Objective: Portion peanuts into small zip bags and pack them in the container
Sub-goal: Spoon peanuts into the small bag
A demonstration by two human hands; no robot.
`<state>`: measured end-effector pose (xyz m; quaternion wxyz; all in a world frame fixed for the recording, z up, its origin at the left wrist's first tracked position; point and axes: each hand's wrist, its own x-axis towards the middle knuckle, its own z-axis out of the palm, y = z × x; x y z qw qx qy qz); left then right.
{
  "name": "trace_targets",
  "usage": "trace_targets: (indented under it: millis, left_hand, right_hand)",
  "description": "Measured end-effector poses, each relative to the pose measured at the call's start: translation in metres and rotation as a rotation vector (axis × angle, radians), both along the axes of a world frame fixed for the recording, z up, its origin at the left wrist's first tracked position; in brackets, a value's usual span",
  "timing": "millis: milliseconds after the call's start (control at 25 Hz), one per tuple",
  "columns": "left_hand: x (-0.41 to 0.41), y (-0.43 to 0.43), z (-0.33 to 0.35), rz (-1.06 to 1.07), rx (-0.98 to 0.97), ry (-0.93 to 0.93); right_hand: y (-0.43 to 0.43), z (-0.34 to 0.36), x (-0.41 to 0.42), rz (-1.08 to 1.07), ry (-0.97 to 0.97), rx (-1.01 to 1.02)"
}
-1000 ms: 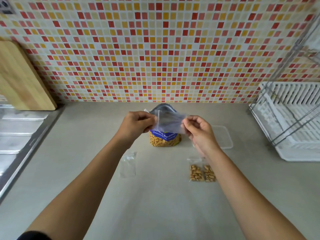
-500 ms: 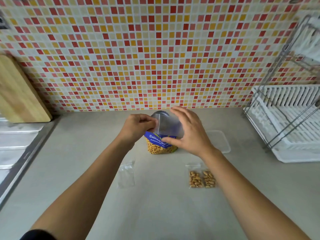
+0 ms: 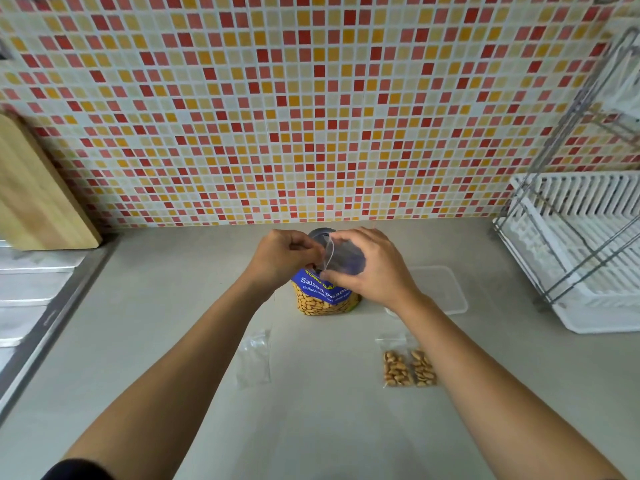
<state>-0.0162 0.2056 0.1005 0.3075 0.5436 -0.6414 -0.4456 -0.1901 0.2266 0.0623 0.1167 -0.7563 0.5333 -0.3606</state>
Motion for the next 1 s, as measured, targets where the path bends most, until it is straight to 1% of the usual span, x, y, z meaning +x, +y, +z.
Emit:
trace_targets:
  millis: [120,160,200,240,280,360,400,440,520,600,640,720,760,800,840,880,920,960,1000]
  left_hand:
    - [0.0,-0.002,-0.004,0.0,-0.021,0.037]
    - [0.001,-0.004,-0.006,0.039,-0.055,0.05]
    - [0.003,-0.008,-0.009,0.104,-0.11,0.021]
    - [0.006,-0.013,-0.013,0.177,-0.174,-0.058]
    - [0.009,-0.018,-0.018,0.234,-0.221,-0.181]
    - [0.016,-0.027,-0.031,0.235,-0.211,-0.402]
    - [0.017,-0.03,-0.037,0.209,-0.184,-0.441]
    - [0.017,-0.031,-0.041,0.195,-0.173,-0.442]
    - [0.014,-0.032,-0.041,0.192,-0.204,-0.404]
    - [0.008,-0.032,-0.04,0.137,-0.257,-0.387]
    - [0.004,-0.032,-0.04,0.081,-0.268,-0.441]
    - [-0.003,-0.031,-0.037,-0.017,-0.214,-0.641]
    - [-0.005,-0.031,-0.036,-0.037,-0.183,-0.702]
    - [-0.005,-0.032,-0.035,-0.032,-0.171,-0.698]
    - [-0.005,-0.033,-0.031,0.005,-0.187,-0.652]
    - [-0.003,-0.034,-0.029,0.07,-0.231,-0.593]
    - [-0.002,-0.036,-0.028,0.137,-0.29,-0.571]
    - [-0.002,-0.037,-0.028,0.175,-0.336,-0.606]
    - [-0.003,-0.038,-0.03,0.167,-0.36,-0.679]
  right_hand:
    - [0.0,-0.005,0.001,0.019,-0.242,0.067]
    - [0.0,-0.006,0.0,0.008,-0.317,0.085]
    - [0.0,-0.006,-0.002,-0.007,-0.384,0.097]
    - [0.001,-0.008,-0.004,-0.024,-0.443,0.106]
    - [0.002,-0.01,-0.007,-0.045,-0.495,0.114]
    - [0.002,-0.017,-0.013,-0.094,-0.579,0.137]
    - [0.002,-0.022,-0.015,-0.118,-0.601,0.158]
    - [0.0,-0.026,-0.016,-0.136,-0.609,0.183]
    - [-0.002,-0.033,-0.016,-0.146,-0.618,0.235]
    - [-0.003,-0.039,-0.014,-0.138,-0.631,0.261]
    - [-0.005,-0.041,-0.013,-0.135,-0.636,0.269]
    - [-0.006,-0.043,-0.013,-0.137,-0.651,0.267]
    - [-0.007,-0.043,-0.013,-0.139,-0.656,0.264]
    - [-0.008,-0.044,-0.013,-0.141,-0.66,0.265]
    - [-0.008,-0.044,-0.013,-0.14,-0.664,0.269]
    - [-0.008,-0.043,-0.012,-0.139,-0.67,0.272]
    - [-0.008,-0.043,-0.012,-0.139,-0.676,0.273]
    - [-0.008,-0.043,-0.012,-0.14,-0.682,0.271]
    - [-0.008,-0.043,-0.013,-0.142,-0.684,0.273]
